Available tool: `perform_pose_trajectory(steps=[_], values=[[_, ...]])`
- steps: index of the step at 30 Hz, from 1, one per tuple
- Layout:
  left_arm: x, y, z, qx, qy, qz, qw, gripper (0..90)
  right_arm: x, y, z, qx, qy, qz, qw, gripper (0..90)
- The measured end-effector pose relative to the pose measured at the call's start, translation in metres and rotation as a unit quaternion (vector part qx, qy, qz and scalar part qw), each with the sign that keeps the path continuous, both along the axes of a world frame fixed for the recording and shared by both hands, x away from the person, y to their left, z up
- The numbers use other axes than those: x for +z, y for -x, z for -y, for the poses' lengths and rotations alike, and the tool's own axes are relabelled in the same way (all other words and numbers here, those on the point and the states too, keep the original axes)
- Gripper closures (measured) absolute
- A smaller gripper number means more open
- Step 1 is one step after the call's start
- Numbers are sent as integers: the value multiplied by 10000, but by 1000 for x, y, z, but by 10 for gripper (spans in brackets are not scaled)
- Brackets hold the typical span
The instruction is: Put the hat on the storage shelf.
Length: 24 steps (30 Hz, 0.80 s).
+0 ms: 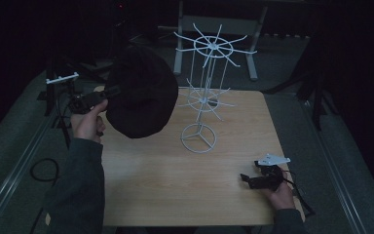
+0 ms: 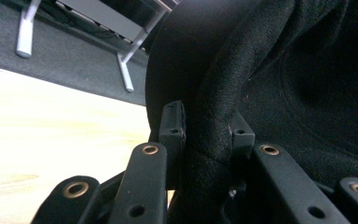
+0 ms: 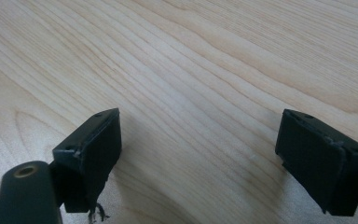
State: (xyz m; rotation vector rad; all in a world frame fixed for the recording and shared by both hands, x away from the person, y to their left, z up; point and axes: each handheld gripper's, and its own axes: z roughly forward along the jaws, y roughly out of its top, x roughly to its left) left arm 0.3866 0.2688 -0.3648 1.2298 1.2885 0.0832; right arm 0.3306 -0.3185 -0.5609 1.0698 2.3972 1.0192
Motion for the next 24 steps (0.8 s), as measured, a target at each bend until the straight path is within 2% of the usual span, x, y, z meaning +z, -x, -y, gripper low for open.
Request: perform_pose_trajectory(steps=[11, 20, 24], values=[[0, -8, -1, 82, 310, -116, 9994, 758, 0, 0, 0, 1, 1, 1, 10000, 141], [-2, -11, -1, 129, 253, -190, 9994, 757, 0, 0, 0, 4, 2, 5, 10000, 141], [-2, -12, -2, 172, 350, -201, 9990, 758, 0, 0, 0, 4, 5, 7, 10000, 142]])
